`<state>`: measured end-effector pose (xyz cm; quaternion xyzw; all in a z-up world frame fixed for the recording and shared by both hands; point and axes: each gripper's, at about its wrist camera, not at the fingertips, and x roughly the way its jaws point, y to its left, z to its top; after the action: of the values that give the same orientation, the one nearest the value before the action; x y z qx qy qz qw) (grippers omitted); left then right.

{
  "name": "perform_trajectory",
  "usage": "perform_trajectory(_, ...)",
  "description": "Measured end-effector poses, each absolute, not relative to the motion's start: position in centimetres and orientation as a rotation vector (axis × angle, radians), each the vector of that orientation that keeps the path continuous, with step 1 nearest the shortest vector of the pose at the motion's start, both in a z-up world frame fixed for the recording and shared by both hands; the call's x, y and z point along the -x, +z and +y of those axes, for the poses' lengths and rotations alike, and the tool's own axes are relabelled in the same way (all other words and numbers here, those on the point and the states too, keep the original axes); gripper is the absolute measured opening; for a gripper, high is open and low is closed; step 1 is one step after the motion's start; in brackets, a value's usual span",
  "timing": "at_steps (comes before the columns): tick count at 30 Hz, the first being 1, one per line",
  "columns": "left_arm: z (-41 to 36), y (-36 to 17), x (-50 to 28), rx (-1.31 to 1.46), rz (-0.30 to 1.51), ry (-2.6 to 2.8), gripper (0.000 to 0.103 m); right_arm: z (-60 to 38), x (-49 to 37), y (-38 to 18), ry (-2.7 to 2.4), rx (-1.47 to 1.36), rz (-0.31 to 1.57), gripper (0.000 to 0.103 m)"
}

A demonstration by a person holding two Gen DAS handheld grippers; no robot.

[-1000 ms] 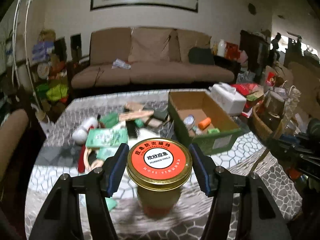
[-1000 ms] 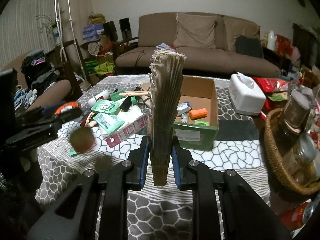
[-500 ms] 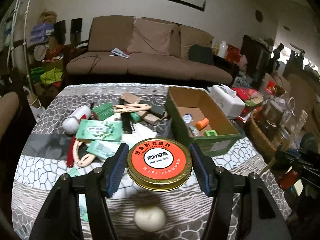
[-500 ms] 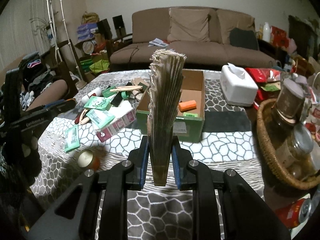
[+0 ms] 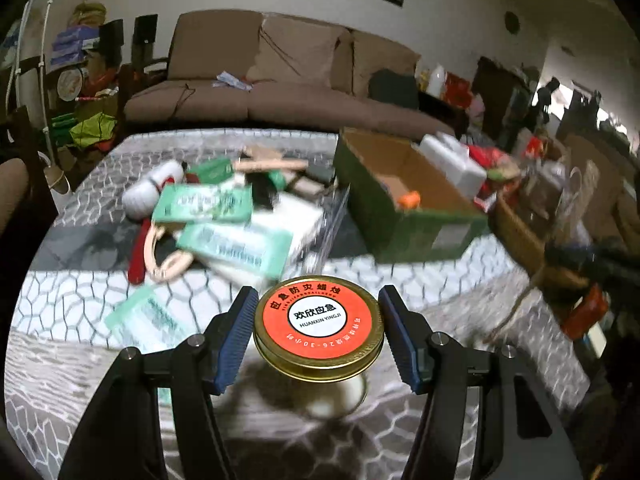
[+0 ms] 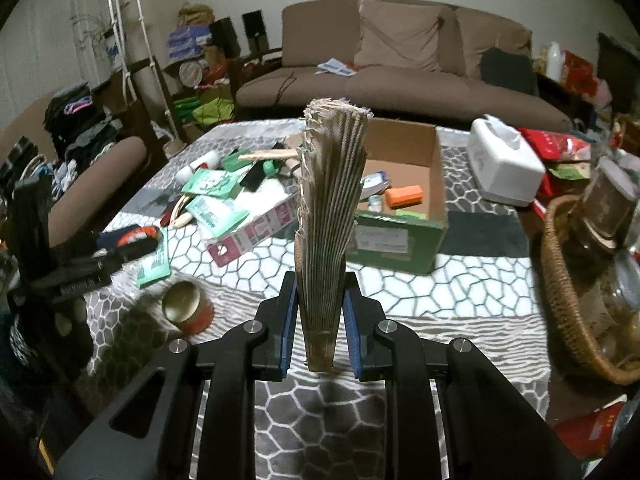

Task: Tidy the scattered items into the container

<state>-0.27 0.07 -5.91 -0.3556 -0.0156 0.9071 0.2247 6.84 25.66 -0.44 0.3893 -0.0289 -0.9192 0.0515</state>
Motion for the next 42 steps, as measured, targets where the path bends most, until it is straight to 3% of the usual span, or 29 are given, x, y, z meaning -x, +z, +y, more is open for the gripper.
perform_trajectory(13, 2.0, -10.4, -3.1, 0.776, 0.036, 2.519, 0.062, 21.9, -5.0, -1.8, -2.712, -1.22, -0.084, 0.02)
perform_trajectory(21, 2.2, -11.9, -0.6, 0.99, 0.039, 2.496, 0.062, 21.4, -4.4, -2.2, -2.687, -1.23, -0.079, 0.021)
perform_trajectory(36, 3.3, -12.6, 0.7, 1.128, 0.081, 2.408, 0.063, 21.7, -4.5, -2.5, -2.657, -1.274, -0.091, 0.021)
perform_trajectory(39, 2.9, -13.3, 1.0, 1.217, 0.014, 2.348, 0.073, 21.6, -4.2, -3.3, -2.625, -1.325, -0.078, 0.021)
perform_trajectory(42, 2.8, -13.2, 0.7, 1.296, 0.042, 2.324, 0.091, 21.4, -4.1, -3.5, -2.609, -1.334, -0.065, 0.021)
